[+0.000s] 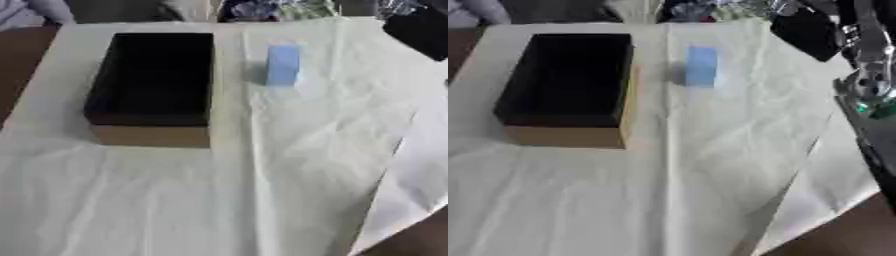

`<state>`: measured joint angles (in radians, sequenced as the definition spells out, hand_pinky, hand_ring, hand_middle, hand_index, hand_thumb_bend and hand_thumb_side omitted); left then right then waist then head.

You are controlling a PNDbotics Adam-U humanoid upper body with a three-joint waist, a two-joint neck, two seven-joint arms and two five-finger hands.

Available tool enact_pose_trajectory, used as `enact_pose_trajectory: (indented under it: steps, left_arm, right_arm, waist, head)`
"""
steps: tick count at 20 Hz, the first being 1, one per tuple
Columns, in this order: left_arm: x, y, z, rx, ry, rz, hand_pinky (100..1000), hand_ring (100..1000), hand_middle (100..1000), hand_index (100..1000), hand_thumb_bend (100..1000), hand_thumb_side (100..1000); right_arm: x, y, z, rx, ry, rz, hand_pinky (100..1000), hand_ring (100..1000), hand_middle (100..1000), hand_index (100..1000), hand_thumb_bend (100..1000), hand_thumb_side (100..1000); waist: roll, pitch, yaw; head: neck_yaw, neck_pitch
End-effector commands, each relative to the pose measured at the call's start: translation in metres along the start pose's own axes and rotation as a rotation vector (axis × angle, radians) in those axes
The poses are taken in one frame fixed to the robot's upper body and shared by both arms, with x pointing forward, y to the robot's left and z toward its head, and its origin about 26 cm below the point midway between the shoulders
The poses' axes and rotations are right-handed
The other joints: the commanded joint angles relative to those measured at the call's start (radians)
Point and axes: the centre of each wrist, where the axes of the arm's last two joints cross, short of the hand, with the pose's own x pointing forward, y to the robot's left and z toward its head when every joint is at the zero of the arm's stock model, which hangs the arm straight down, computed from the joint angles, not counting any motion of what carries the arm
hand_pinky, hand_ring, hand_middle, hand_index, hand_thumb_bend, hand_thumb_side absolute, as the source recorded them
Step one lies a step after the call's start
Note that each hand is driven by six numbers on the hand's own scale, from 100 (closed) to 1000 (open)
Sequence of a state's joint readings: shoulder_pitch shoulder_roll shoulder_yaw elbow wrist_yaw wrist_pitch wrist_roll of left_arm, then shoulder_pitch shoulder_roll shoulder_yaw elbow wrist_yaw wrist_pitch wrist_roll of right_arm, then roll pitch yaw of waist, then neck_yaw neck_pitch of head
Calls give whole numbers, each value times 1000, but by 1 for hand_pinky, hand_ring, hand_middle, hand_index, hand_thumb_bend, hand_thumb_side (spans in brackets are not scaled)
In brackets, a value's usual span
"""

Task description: Pick up objects on the table and place them in the box.

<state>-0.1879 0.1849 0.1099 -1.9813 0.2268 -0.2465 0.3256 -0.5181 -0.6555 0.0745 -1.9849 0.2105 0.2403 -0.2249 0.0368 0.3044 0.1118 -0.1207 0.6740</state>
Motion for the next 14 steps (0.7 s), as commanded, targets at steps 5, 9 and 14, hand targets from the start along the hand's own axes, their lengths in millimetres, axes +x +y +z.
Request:
enact_pose_trajectory:
  steps: [5,9,14]
  left_arm:
    - [8,0,-7,-22,-41,-7,962,698,660,857,100,533]
    - [8,-1,-7,-27,-37,-8,962,698,660,857,100,535]
    - [8,-1,-7,-40,-31,-8,962,698,660,857,100,539]
  right_arm:
    - [6,-11,-5,-9,-15,53,848,763,719,826,100,348]
    - [16,-16,-14,27,17,129,851,773,730,824,100,313]
    - [38,-24,-31,120,95,267,858,791,750,831,100,255]
  waist:
    - [-4,-5,-2]
    - [-8,-3,-2]
    - [-15,-9,0]
  head:
    - [-1,-14]
    - [-4,-15]
    - [-10,-10]
